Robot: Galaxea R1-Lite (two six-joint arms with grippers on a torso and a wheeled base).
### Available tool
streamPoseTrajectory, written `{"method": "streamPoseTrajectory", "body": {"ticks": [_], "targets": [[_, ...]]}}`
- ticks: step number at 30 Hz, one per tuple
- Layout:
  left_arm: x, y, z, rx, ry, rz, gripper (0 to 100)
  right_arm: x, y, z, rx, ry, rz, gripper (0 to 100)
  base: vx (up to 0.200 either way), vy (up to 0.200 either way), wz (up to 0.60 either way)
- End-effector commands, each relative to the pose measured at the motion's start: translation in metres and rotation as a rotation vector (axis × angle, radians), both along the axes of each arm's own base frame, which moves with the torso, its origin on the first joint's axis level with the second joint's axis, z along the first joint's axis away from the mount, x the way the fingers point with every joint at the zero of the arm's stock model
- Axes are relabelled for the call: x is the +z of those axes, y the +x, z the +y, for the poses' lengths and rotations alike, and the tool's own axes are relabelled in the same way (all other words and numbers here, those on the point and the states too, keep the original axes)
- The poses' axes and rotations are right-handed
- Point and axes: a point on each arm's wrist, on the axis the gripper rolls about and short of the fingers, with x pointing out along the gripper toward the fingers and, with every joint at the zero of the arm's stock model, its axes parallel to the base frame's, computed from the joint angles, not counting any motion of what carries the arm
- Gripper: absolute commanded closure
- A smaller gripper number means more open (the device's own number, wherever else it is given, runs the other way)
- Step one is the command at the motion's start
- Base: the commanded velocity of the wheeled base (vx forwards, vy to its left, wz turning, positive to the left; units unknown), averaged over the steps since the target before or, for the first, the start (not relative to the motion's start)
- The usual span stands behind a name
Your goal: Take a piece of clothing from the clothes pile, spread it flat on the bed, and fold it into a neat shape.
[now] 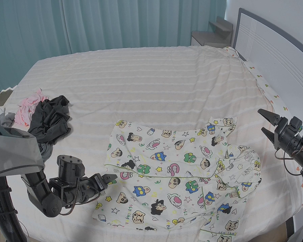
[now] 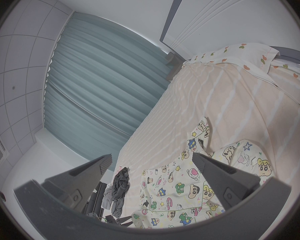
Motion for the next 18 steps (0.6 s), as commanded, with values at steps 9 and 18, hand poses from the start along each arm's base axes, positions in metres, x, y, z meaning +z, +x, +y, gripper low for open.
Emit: {"method": "streamPoseTrajectory", "body": {"ticks": [9,18], "targets": [[-0.018,0.024,-0.007,0.054,0.041,-0.011,100,0.001,-0.001,0.0,0.0,0.0,-0.005,0,0.0,0.0,0.0],[-0.01,0.028,-0.006,0.017,0.089,-0.071,100,0.002,-0.001,0.0,0.0,0.0,-0.007,0,0.0,0.0,0.0]]}}
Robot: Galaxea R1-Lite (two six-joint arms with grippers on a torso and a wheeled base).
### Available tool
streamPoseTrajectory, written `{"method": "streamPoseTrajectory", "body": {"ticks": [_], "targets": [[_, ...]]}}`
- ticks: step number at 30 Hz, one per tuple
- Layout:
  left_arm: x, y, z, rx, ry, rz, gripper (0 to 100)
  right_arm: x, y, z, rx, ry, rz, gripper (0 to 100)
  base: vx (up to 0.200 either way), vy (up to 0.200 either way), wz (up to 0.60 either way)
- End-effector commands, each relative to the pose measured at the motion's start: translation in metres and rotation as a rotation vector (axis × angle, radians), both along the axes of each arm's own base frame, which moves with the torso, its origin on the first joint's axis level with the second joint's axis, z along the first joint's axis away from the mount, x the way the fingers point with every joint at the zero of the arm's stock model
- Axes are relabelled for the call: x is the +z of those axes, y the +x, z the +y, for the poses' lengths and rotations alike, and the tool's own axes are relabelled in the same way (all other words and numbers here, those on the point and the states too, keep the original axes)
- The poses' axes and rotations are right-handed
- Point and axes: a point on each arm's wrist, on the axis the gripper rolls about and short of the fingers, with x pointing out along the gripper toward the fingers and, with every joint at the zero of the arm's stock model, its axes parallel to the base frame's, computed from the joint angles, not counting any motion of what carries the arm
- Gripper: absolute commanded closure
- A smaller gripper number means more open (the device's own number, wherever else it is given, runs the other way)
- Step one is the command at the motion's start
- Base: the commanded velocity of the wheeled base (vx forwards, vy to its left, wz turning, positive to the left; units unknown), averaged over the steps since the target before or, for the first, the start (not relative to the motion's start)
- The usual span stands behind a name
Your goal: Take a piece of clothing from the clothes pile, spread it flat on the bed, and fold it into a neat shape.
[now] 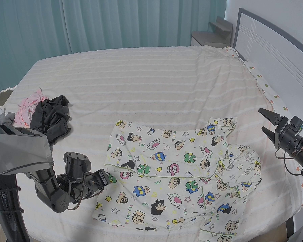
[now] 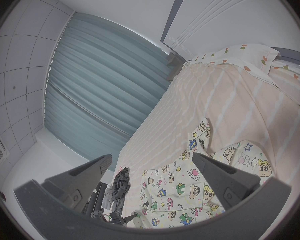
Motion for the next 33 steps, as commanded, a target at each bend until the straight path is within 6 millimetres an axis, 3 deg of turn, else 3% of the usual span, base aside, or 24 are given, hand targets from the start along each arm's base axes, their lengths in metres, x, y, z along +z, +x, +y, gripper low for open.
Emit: {"method": "streamPoseTrajectory", "body": {"ticks": [1,9,16,17,25,31,32,33], "targets": [[0.005,0.002,0.0,-0.005,0.002,-0.024,100,0.0,0.0,0.0,0.001,0.0,-0.002,0,0.0,0.0,0.0],[0.009,0.015,0.01,0.011,0.02,-0.066,100,0.0,0.0,0.0,-0.001,-0.003,0.0,0,0.0,0.0,0.0],[0.002,0.014,0.013,0.009,0.032,-0.039,100,-0.001,0.0,0.0,-0.001,-0.004,0.004,0,0.0,0.0,0.0],[0.002,0.014,0.012,0.008,0.03,-0.04,0,-0.001,0.001,0.0,-0.001,-0.004,0.003,0,0.0,0.0,0.0],[0.006,0.004,0.014,0.005,0.033,-0.03,0,0.0,0.0,-0.001,-0.005,-0.006,0.001,0,0.0,0.0,0.0],[0.048,-0.043,0.024,-0.043,-0.018,-0.082,0,-0.003,-0.006,0.001,0.006,-0.021,0.012,0,0.0,0.0,0.0],[0.048,-0.043,0.024,-0.043,-0.018,-0.082,0,-0.003,-0.006,0.001,0.006,-0.021,0.012,0,0.0,0.0,0.0],[0.057,-0.057,0.024,-0.06,-0.041,-0.099,0,-0.006,-0.012,0.001,0.005,-0.034,0.026,0,0.0,0.0,0.0]]}}
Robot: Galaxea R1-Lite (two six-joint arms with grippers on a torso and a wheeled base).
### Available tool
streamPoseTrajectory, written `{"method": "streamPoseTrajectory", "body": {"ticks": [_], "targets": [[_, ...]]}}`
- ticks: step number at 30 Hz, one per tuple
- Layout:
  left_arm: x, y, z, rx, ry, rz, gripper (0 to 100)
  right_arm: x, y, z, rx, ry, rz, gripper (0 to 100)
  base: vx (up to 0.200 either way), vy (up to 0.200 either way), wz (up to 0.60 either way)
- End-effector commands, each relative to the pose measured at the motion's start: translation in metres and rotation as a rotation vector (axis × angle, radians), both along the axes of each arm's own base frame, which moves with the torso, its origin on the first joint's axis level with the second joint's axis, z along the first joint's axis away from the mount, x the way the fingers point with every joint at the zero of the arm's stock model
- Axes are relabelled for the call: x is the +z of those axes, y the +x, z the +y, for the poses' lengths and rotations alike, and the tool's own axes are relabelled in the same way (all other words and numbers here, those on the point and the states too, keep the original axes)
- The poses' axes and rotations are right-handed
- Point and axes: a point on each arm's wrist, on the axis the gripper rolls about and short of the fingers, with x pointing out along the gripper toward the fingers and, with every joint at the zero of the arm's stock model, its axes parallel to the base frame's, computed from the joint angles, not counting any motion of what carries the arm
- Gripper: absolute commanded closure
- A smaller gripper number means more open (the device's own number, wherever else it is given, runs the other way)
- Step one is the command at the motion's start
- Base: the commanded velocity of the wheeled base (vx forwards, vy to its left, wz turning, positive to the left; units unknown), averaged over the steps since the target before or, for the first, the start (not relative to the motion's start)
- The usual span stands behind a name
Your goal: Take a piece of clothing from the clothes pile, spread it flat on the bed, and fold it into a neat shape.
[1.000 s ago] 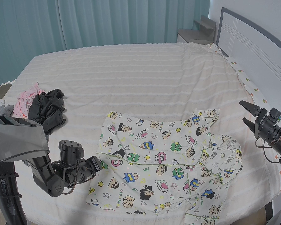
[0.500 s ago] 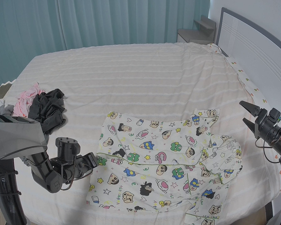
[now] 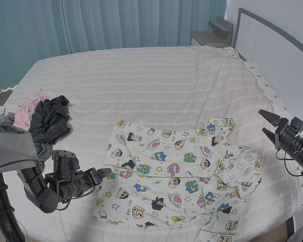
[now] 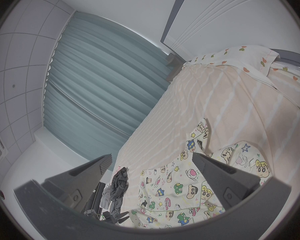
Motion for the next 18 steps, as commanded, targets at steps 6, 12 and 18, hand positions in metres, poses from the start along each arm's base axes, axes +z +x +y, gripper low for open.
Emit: {"method": "streamPoseTrajectory", "body": {"ticks": [6,12,18], "targets": [[0.044,-0.059,-0.001,-0.05,-0.138,-0.043,0,-0.034,-0.034,0.003,0.011,-0.015,0.168,0,-0.067,0.0,0.0],[0.041,-0.068,-0.006,-0.039,-0.195,0.007,0,-0.064,-0.035,0.003,0.015,-0.029,0.309,0,-0.2,0.0,0.0],[0.03,-0.078,-0.006,-0.052,-0.171,0.071,0,-0.077,-0.034,0.003,0.022,-0.026,0.373,0,-0.2,0.0,0.0]]}}
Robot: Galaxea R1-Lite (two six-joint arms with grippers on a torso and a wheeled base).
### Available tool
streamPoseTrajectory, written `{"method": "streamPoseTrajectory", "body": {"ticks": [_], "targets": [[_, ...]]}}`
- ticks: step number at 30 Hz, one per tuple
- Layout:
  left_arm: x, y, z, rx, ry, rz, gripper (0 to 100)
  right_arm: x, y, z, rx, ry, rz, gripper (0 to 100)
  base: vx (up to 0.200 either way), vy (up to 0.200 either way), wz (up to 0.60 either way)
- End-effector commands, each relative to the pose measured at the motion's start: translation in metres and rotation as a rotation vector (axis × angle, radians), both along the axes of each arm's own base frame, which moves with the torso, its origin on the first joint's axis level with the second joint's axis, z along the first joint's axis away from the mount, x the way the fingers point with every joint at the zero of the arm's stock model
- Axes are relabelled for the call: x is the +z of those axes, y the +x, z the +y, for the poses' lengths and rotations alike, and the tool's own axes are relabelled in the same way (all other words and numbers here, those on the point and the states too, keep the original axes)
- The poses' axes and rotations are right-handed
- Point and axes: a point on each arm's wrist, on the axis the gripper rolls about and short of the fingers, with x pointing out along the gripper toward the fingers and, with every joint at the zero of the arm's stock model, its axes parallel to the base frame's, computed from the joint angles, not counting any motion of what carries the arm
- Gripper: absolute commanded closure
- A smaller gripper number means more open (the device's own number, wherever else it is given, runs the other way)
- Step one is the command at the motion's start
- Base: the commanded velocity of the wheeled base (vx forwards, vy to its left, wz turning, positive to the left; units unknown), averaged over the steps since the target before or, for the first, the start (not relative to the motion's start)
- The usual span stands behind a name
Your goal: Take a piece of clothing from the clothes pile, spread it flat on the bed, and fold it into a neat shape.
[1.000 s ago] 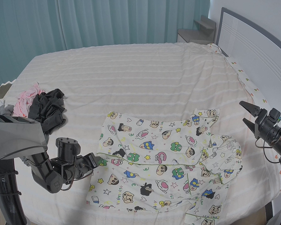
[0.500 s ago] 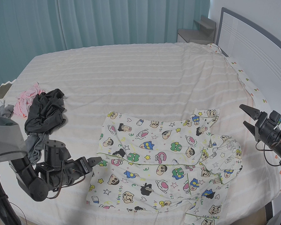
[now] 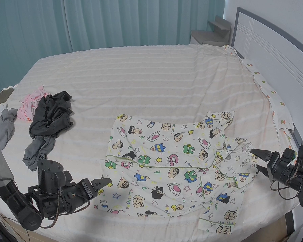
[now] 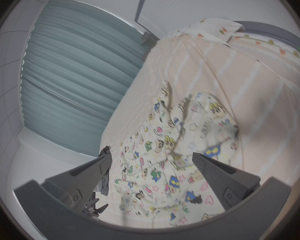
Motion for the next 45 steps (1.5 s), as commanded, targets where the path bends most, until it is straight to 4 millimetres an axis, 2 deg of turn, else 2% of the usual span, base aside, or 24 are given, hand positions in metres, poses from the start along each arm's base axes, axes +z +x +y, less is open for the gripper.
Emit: {"method": "streamPoseTrajectory", "body": {"ticks": [1,7,10,15,18,19,22,30,37,45], "targets": [[-0.008,-0.008,-0.001,-0.019,0.017,0.048,0,-0.013,0.0,0.0,0.004,0.0,0.063,0,-0.2,0.0,0.0],[-0.03,-0.005,-0.004,-0.018,0.056,0.138,0,-0.011,-0.006,0.0,0.004,-0.002,0.012,0,-0.2,0.0,0.0],[-0.04,-0.003,-0.005,-0.011,0.081,0.176,0,-0.01,-0.005,0.0,0.001,-0.001,-0.005,0,0.0,0.0,0.0],[-0.057,0.022,-0.007,0.065,0.067,0.182,0,-0.01,-0.005,0.0,0.001,-0.002,-0.005,0,0.0,0.0,0.0],[-0.058,0.026,-0.008,0.081,0.047,0.174,0,-0.01,-0.005,0.0,0.001,-0.002,-0.005,0,0.0,0.0,0.0],[-0.058,0.039,-0.01,0.126,-0.032,0.115,0,-0.01,-0.005,0.0,0.001,-0.003,-0.01,0,0.0,0.0,0.0],[-0.062,0.048,-0.011,0.164,-0.051,0.054,0,-0.009,-0.006,0.0,0.001,-0.003,-0.011,0,0.0,0.0,0.0],[-0.075,0.055,-0.012,0.204,-0.031,0.03,0,-0.009,-0.006,0.001,0.004,-0.004,-0.013,0,0.0,0.0,0.0],[-0.075,0.055,-0.012,0.205,-0.029,0.031,0,-0.009,-0.005,0.002,0.007,-0.004,-0.016,0,0.0,0.0,0.0],[-0.076,0.068,-0.009,0.231,-0.066,-0.034,0,-0.009,-0.006,0.003,0.009,-0.003,-0.017,0,0.0,0.0,0.0]]}}
